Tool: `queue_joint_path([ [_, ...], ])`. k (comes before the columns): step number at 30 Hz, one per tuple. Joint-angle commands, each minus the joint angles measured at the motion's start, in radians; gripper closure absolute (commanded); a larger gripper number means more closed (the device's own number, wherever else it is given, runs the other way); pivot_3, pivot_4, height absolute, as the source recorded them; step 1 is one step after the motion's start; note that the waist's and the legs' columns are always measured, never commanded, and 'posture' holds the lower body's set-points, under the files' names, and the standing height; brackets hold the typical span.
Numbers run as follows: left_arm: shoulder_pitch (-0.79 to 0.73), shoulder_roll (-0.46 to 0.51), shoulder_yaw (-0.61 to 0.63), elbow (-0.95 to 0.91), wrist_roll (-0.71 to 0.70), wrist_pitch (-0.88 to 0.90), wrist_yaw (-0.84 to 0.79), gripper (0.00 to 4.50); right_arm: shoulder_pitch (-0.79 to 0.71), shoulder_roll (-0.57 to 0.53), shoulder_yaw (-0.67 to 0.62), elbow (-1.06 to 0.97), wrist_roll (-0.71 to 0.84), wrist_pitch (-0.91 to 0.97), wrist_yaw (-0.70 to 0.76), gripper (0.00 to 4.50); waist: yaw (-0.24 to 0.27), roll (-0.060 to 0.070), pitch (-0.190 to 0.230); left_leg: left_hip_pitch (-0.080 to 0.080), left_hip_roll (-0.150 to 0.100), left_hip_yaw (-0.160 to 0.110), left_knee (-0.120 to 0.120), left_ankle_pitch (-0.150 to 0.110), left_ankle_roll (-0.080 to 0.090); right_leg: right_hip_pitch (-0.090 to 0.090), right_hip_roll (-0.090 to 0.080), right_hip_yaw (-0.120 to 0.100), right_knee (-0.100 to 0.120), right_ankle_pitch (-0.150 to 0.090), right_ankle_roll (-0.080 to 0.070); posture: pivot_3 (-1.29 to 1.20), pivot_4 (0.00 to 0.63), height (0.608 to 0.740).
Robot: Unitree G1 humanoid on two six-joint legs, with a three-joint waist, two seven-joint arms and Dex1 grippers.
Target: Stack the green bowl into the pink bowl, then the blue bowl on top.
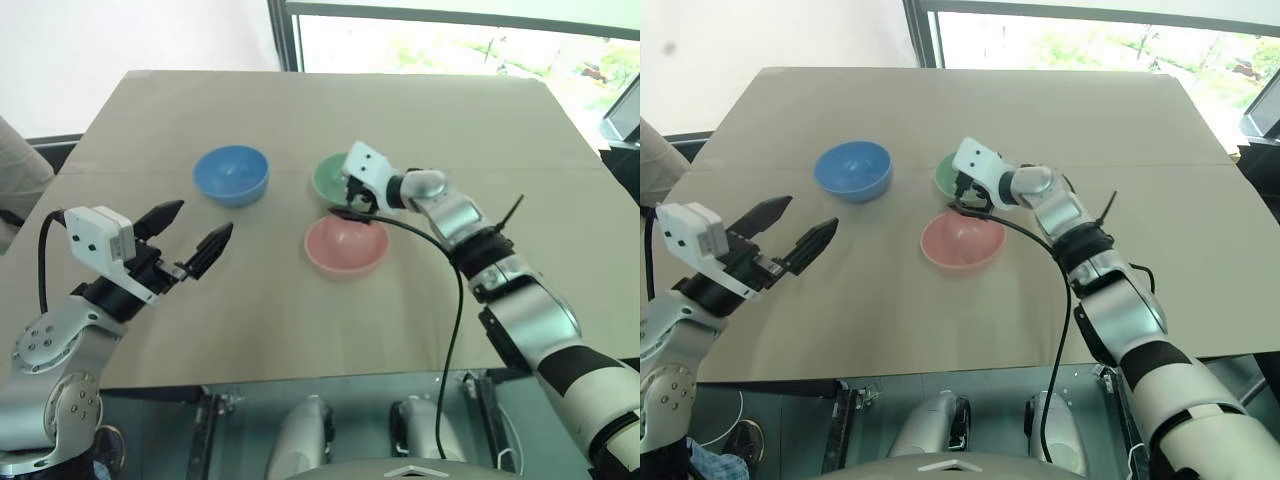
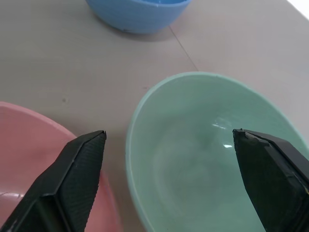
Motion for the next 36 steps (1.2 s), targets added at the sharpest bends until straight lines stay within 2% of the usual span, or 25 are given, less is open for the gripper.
queue_joint_path([
  [1,0.009,0.000,0.036,-0.059,-0.003,-0.024,0.013,0.00,-0.062,0.024,-0.023,0.088,-0.021,-0.066,-0.022,0.60,0.000,0.000,0.000,0.000,0.000,0.000,0.000,0.000,0.000,0.000,0.000,0.000,0.000,0.000,0.000,0.00,0.150,0.740],
  [2,0.011,0.000,0.037,-0.061,-0.002,-0.024,0.014,0.00,-0.069,0.030,-0.027,0.107,-0.024,-0.074,-0.023,0.80,0.000,0.000,0.000,0.000,0.000,0.000,0.000,0.000,0.000,0.000,0.000,0.000,0.000,0.000,0.000,0.00,0.150,0.740],
  [5,0.019,-0.001,0.047,-0.064,-0.002,-0.028,0.017,0.00,-0.087,0.050,-0.030,0.162,-0.037,-0.098,-0.038,2.27,-0.009,0.000,0.000,0.000,0.000,0.000,0.000,0.000,0.000,0.000,0.000,0.000,0.000,0.000,0.000,0.00,0.150,0.740],
  [7,0.021,-0.001,0.048,-0.065,-0.002,-0.028,0.017,0.00,-0.093,0.060,-0.032,0.183,-0.042,-0.109,-0.041,2.83,-0.015,0.000,0.000,0.000,0.000,0.000,-0.001,0.000,0.000,0.000,0.000,0.000,0.000,0.000,0.000,0.00,0.150,0.740],
  [9,0.023,-0.001,0.048,-0.068,-0.004,-0.027,0.016,0.00,-0.097,0.066,-0.034,0.197,-0.046,-0.119,-0.043,3.90,-0.019,0.001,0.000,0.000,0.000,0.000,-0.001,0.000,-0.001,0.000,0.000,0.000,0.000,0.000,0.000,0.00,0.150,0.740],
  [10,0.023,-0.001,0.048,-0.069,-0.005,-0.027,0.017,0.00,-0.098,0.067,-0.036,0.202,-0.048,-0.122,-0.043,4.02,-0.019,0.001,0.000,0.000,0.000,0.000,-0.001,0.000,-0.001,0.000,0.000,0.000,0.001,0.000,0.000,0.00,0.150,0.740],
  [11,0.024,-0.001,0.049,-0.068,-0.005,-0.027,0.016,0.00,-0.099,0.069,-0.038,0.206,-0.049,-0.125,-0.043,4.46,-0.019,0.001,0.000,0.000,0.000,0.000,-0.001,0.000,-0.001,0.000,0.000,0.000,0.001,0.000,0.000,0.00,0.150,0.740],
  [17,0.015,0.002,0.035,-0.065,-0.006,-0.026,0.010,0.00,-0.090,0.059,-0.046,0.190,-0.056,-0.143,-0.031,4.46,-0.019,0.001,0.000,0.000,0.000,0.000,-0.001,0.000,-0.001,0.000,0.000,0.000,0.001,0.000,0.000,0.00,0.150,0.740],
  [20,0.010,0.002,0.016,-0.060,-0.005,-0.030,-0.005,0.00,-0.064,0.023,-0.042,0.092,-0.059,-0.154,0.007,4.46,-0.018,0.001,0.000,0.000,0.000,0.000,-0.001,0.000,-0.001,0.000,0.000,0.000,0.001,0.000,0.000,0.00,0.150,0.740],
  [28,-0.039,0.008,-0.043,-0.003,0.012,-0.061,-0.073,0.00,0.119,-0.125,-0.046,-0.540,-0.005,0.059,0.162,4.46,-0.016,0.000,0.000,-0.001,0.000,-0.001,-0.002,0.000,-0.001,-0.001,0.000,-0.001,0.001,0.000,0.000,0.00,0.150,0.740],
  [32,-0.126,0.022,-0.105,0.079,0.028,-0.072,-0.124,0.00,0.242,-0.223,-0.010,-1.026,0.066,0.310,0.284,4.46,-0.005,0.001,0.000,-0.001,0.000,-0.001,-0.001,0.000,-0.001,0.000,0.000,-0.001,0.000,0.000,0.000,0.00,0.150,0.740],
  [36,-0.210,0.030,-0.156,0.161,0.050,-0.089,-0.177,0.00,0.333,-0.317,0.025,-1.310,0.133,0.524,0.345,4.46,0.008,0.000,0.000,-0.001,0.000,-0.001,-0.001,0.000,-0.001,-0.001,0.000,-0.001,0.001,0.000,0.000,0.00,0.150,0.740],
])
